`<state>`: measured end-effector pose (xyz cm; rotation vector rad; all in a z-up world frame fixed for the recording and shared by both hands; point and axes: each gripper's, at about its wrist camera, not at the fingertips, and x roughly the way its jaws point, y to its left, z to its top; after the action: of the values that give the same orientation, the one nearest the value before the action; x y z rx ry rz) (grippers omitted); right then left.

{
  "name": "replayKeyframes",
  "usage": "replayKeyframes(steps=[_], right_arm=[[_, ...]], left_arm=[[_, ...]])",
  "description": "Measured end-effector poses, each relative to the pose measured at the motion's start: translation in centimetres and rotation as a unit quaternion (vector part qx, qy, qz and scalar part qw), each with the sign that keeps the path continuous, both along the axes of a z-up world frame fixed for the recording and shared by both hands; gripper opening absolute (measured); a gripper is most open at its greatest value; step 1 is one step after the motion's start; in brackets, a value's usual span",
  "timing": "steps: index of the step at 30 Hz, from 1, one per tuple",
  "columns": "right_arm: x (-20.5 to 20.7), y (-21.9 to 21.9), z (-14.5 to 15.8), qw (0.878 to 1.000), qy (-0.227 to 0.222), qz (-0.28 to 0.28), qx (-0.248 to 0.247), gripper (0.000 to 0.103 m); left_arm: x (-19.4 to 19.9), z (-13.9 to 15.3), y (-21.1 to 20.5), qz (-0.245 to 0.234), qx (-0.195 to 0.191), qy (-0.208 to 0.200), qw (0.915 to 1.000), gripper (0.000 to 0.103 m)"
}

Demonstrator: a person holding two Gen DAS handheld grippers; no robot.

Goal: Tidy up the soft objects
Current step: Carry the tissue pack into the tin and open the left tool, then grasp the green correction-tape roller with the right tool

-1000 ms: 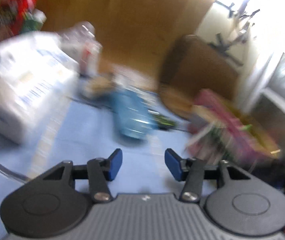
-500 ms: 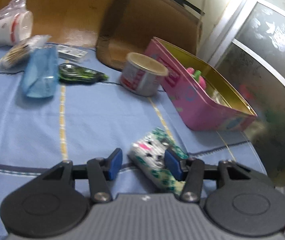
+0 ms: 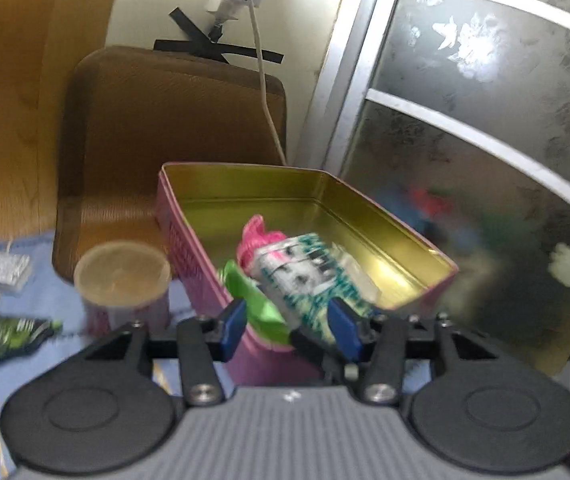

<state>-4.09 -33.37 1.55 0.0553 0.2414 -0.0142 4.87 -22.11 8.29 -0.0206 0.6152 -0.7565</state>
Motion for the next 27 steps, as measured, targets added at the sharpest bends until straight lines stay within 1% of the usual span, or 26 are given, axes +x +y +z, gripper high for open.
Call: replayKeyframes(steps=[3,4,5,6,7,9,11,13,14,17,18,20,22,24,25,26,27], right_arm=[[2.9,-2.3,-0.4,0.999,0.017,-0.042,0.006,0.054],[3.8,-2.9,-0.5,0.998,0.025,-0.053,0.001,0.057],[4.6,-3.3,-0.7,0.997,0.029,-0.068,-0.007,0.057],[5.3,-3.7,-0.9,0.996,0.032,-0.085,-0.014,0.06],[5.1,-4.4,-1.2,0.995,0.036,-0.096,-0.018,0.064],[5.3,-5.2,-1.3,0.992,0.036,-0.119,-0.012,0.07],[4.3,-5.4,-1.1,0.991,0.021,-0.13,0.008,0.07],[2.7,-5.2,-0.8,0.992,-0.005,-0.125,0.03,0.07],[2.0,-4.7,-0.6,0.992,-0.017,-0.119,0.033,0.07],[0.4,-2.4,-0.1,0.995,-0.046,-0.081,0.029,0.07],[0.1,-1.6,0.0,0.997,-0.048,-0.06,0.03,0.069],[0.1,0.6,0.2,0.999,-0.039,0.007,0.033,0.065],[1.3,3.1,0.2,0.996,-0.01,0.081,0.044,0.054],[3.4,5.3,0.1,0.989,0.025,0.134,0.064,0.047],[4.9,6.6,-0.1,0.984,0.044,0.156,0.067,0.046],[6.4,7.8,-0.3,0.98,0.061,0.179,0.061,0.046],[7.9,9.2,-0.5,0.977,0.076,0.193,0.049,0.046]], left_arm=[[0.4,-0.5,-1.1,0.02,0.01,-0.005,0.9997,0.052],[0.1,-0.7,-1.0,0.027,0.01,-0.009,0.9996,0.055],[-0.1,-1.0,-0.8,0.028,0.011,-0.013,0.9995,0.057],[-0.3,-1.1,-0.6,0.03,0.012,-0.018,0.9993,0.057],[-0.5,-1.1,0.0,0.034,0.014,-0.024,0.999,0.059],[-1.1,-1.1,1.4,0.042,0.015,-0.032,0.9985,0.06],[-1.7,-1.3,3.8,0.055,0.009,-0.034,0.9979,0.064],[-2.0,-1.8,6.4,0.075,0.011,-0.029,0.9967,0.065],[-2.2,-2.4,8.3,0.089,0.012,-0.024,0.9957,0.065],[-2.5,-3.8,13.0,0.137,0.029,-0.016,0.99,0.065],[-2.5,-4.3,14.7,0.158,0.035,-0.015,0.9867,0.065],[-2.3,-5.0,17.6,0.197,0.047,-0.017,0.9792,0.065],[-2.1,-5.8,20.3,0.239,0.053,-0.016,0.9694,0.065],[-1.8,-6.5,22.1,0.263,0.043,-0.004,0.964,0.065],[-1.6,-7.0,22.9,0.271,0.034,0.003,0.9619,0.064],[-1.4,-7.2,23.3,0.276,0.024,0.013,0.9607,0.06],[-1.1,-7.1,23.8,0.277,0.007,0.015,0.9608,0.061]])
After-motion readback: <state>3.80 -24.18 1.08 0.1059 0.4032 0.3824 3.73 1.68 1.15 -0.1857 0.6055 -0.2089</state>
